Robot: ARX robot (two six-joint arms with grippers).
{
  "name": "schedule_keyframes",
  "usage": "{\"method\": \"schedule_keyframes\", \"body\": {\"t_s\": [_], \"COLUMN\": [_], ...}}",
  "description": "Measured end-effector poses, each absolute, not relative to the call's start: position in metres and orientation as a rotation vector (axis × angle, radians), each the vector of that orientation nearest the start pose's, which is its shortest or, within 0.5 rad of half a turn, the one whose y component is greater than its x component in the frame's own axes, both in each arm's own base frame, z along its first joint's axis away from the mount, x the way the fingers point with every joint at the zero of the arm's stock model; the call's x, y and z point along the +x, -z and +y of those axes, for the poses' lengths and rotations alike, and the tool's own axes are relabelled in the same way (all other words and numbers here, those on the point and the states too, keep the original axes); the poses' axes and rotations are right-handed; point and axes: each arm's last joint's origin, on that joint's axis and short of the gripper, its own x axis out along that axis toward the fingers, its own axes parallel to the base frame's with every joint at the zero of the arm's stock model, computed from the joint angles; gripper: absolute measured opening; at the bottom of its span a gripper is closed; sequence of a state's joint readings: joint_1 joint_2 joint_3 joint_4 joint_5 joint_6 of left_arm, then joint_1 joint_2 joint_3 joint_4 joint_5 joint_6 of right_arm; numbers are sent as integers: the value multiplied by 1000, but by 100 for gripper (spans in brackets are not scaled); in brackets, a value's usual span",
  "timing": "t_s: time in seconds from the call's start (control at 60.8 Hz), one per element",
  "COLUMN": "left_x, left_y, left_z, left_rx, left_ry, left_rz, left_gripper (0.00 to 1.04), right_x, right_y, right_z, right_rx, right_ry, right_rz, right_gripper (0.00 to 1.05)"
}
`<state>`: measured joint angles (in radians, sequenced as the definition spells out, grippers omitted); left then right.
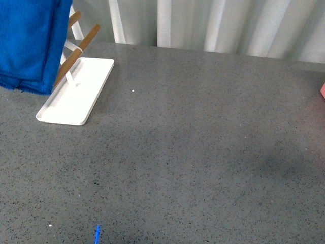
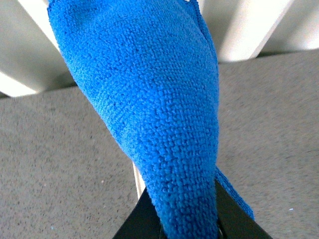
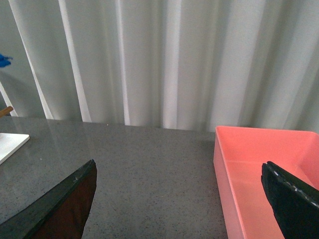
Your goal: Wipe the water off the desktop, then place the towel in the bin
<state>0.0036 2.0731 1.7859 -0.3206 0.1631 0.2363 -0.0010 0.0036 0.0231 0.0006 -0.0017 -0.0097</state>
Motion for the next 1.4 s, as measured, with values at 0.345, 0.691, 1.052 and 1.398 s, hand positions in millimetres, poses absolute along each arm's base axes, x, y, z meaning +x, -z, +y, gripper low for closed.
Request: {"method": "schedule_keyframes", "body": {"t_s": [0.345,0.691,1.052,1.398], "left_x": [399,346,372,385], "left_y": [-325,-298,-253,-246], "left_z": [-107,-213,-241,-235], "left_rx": [36,-103,-283,-331], "left_ry": [621,906,865,835], "left_rz": [394,360,402,405], "left_gripper": [8,8,8,8], "right_x": [96,96,96,125], "right_y": [-171,-171,-171,-204], "right_z": [0,0,0,-23], "right_rx": [-10,-10,-10,-313], "right_ry": [-1,-1,-1,-247], "right_rz": [-20,-20,-20,233], "right_gripper": [98,98,98,98]}}
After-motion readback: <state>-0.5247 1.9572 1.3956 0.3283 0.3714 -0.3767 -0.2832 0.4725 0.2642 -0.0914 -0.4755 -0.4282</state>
